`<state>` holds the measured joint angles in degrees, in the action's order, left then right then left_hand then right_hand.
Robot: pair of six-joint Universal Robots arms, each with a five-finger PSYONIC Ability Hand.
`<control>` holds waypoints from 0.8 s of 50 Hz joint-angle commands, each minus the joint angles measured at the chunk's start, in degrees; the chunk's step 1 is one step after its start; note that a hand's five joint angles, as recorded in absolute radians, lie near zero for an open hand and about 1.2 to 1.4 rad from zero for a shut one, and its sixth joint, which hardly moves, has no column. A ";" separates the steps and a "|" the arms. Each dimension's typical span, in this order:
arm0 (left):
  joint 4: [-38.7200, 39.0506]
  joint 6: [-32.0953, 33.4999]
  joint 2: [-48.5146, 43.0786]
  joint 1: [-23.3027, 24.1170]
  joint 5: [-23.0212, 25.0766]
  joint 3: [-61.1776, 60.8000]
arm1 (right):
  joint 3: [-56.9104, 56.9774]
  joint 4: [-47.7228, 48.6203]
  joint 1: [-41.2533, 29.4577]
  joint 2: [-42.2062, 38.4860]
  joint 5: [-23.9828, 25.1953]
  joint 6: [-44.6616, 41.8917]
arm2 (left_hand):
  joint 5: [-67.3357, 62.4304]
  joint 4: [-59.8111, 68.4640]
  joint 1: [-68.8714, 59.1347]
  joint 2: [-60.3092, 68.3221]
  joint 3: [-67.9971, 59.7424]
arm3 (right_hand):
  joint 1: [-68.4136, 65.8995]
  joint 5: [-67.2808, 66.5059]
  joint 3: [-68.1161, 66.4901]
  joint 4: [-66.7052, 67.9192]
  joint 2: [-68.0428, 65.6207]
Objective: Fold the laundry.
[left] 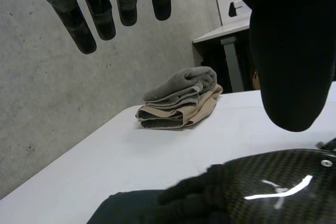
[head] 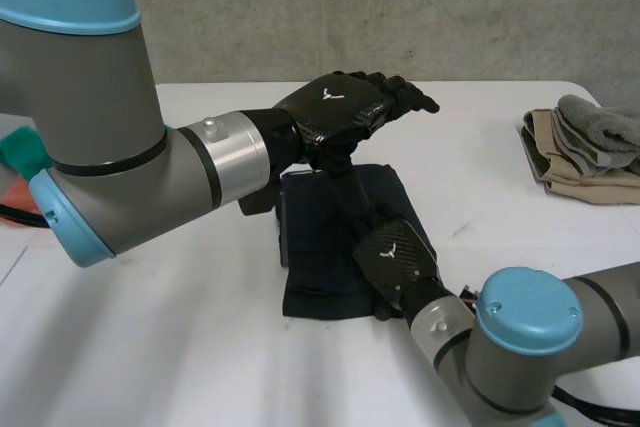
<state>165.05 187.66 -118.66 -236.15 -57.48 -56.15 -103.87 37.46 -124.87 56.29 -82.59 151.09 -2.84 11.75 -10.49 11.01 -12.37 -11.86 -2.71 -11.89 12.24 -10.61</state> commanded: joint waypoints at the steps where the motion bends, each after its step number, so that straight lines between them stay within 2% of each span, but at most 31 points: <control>1: 0.80 0.08 -0.08 -0.01 -1.58 -0.19 | 5.78 5.60 0.24 -4.34 -3.28 -1.68 | 0.94 0.15 -1.41 0.88 0.48 | 1.86 2.71 1.89 -2.24 0.61; 2: 0.98 0.08 -0.08 -0.18 -1.67 -0.19 | 6.48 5.61 0.24 -4.69 -3.63 -1.68 | 0.94 0.15 -1.41 0.88 0.48 | 1.86 2.71 1.89 -2.24 0.61; 6: 1.24 0.08 0.10 -0.19 -1.93 -0.19 | 9.83 5.52 0.32 -5.93 -3.72 -1.50 | 0.94 0.15 -1.41 0.88 0.48 | -13.68 -12.83 -13.64 13.29 -14.92; 10: 1.24 -0.10 0.36 -0.36 -1.93 -0.19 | 12.90 5.52 0.32 -6.81 -3.63 -0.71 | 0.94 0.15 -1.41 0.88 0.48 | -50.28 -49.43 -50.24 49.89 -51.52; 11: 1.24 -0.10 0.36 -0.36 -1.85 -0.19 | 14.30 5.52 0.32 -6.89 -3.72 -0.62 | 0.94 0.15 -1.41 0.88 0.48 | -67.36 -66.51 -67.32 66.97 -68.60; 17: 1.24 -0.19 0.62 -0.80 -1.93 -0.19 | 19.22 5.61 1.11 -6.37 -3.63 0.60 | 0.94 0.15 -1.41 0.88 0.48 | -68.14 -67.29 -68.11 67.76 -69.39; 21: 1.24 -0.19 0.89 -1.42 -1.93 -0.10 | 24.23 4.64 4.89 -4.97 -4.07 3.76 | 1.11 -0.02 -1.24 0.71 0.65 | -68.14 -67.29 -68.11 67.76 -69.39; 30: 2.21 -0.36 5.28 -1.86 -2.02 0.08 | 37.14 3.32 18.23 -1.27 -1.18 6.23 | 1.11 -0.02 -1.24 0.71 0.65 | -68.14 -67.29 -68.11 67.76 -69.39; 40: 3.70 -0.36 5.63 -1.33 -2.02 -1.15 | 47.18 4.64 34.15 -7.68 6.03 11.15 | 1.11 -0.02 -1.24 0.71 0.65 | -68.14 -67.29 -68.11 67.76 -69.39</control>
<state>168.17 187.23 -113.10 -237.88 -59.58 -56.20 -63.66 40.77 -102.70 54.26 -82.34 158.02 -2.84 11.75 -10.39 11.01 -12.37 -62.04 -50.88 -66.01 68.68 -65.63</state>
